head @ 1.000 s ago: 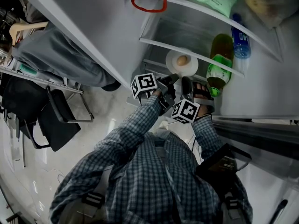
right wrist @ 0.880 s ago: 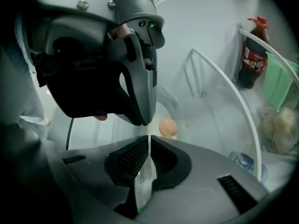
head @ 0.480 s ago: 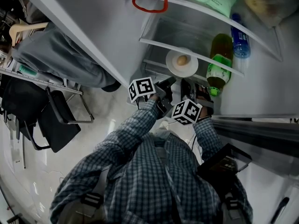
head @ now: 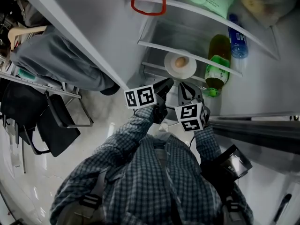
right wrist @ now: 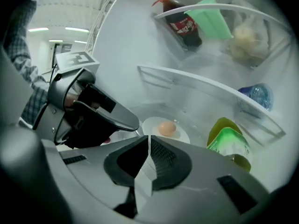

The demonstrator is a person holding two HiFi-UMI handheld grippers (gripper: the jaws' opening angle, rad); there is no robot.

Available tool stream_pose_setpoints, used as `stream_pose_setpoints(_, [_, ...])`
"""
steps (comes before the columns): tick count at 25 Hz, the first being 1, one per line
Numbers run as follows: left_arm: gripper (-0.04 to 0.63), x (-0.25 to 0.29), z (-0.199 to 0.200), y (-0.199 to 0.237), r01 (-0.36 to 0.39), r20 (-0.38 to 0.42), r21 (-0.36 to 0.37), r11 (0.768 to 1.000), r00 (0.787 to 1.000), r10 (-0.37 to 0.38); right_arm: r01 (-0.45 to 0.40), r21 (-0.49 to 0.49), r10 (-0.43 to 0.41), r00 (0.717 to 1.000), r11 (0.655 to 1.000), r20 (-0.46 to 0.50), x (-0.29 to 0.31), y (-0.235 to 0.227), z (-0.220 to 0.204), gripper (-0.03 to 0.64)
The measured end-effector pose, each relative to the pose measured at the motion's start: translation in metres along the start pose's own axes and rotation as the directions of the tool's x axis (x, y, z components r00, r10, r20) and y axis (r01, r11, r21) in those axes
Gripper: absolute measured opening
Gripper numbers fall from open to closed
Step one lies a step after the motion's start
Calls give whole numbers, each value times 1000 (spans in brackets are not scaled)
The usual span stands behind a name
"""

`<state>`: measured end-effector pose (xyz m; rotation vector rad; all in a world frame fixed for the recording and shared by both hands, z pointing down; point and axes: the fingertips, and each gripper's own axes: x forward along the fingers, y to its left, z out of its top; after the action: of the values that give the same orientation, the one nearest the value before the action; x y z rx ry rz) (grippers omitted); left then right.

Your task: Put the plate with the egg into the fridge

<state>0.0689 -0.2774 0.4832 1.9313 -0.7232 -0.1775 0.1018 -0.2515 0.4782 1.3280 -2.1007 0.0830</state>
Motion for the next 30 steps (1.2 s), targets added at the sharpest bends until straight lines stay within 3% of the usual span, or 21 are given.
stream_pose_setpoints(3, [21,-8,4,-7,-60,21,139,988,998,58,16,57,-19,998,998,55,-10,-4,12,21])
stream_pose_setpoints(6, [21,-12,1,-19,-81,14,267,960,997,81,20,118,-31,995,993,96,-20,-8,23,21])
stream_pose_setpoints(15, [8,-21,-7,-40,-101,9,481,871,994,111,64,277,-123,972,959,199,-41,-14,39,21])
stream_pose_setpoints(17, [8,-23,-7,-42,-107,17,504,857,993,114,61,290,-129,967,955,219,-45,-11,42,21])
stream_pose_setpoints(20, [8,-23,-8,-43,-110,27,505,856,993,112,54,304,-130,963,951,237,-47,-8,40,21])
stream_pose_setpoints(25, [8,-25,-12,-46,-110,17,527,843,993,119,25,409,-146,953,912,266,-55,-9,42,21])
stream_pose_setpoints(30, [8,-25,-15,-51,-103,10,542,834,993,116,23,411,-146,952,911,270,-57,-9,40,20])
